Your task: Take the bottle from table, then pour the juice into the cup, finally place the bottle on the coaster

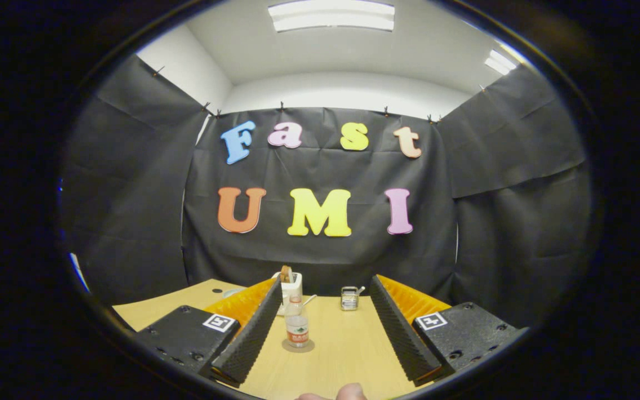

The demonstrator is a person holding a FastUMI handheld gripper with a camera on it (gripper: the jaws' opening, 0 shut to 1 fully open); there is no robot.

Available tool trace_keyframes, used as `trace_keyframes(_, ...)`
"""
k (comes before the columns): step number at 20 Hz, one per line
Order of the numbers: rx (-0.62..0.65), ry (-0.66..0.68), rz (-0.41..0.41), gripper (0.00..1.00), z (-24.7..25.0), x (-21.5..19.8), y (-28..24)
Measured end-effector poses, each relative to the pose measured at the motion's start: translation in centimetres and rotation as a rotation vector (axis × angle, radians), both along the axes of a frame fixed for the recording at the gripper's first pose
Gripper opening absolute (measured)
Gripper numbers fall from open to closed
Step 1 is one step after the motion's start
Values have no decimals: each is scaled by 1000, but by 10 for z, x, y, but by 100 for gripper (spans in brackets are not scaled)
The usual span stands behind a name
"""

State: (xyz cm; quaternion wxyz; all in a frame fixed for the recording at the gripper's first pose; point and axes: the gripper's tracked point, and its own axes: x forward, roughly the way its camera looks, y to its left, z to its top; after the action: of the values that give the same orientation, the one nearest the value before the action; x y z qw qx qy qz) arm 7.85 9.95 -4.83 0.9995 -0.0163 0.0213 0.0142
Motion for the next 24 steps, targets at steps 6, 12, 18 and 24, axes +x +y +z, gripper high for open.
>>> trace_keyframes(6,26,-25,7,100,7,-33,4)
trace_keyframes(12,43,-22,9,100,4,-37,4)
trace_keyframes(18,36,-17,25,100,-1,-31,10)
trace_keyframes(24,49,9,53,100,-12,-27,22)
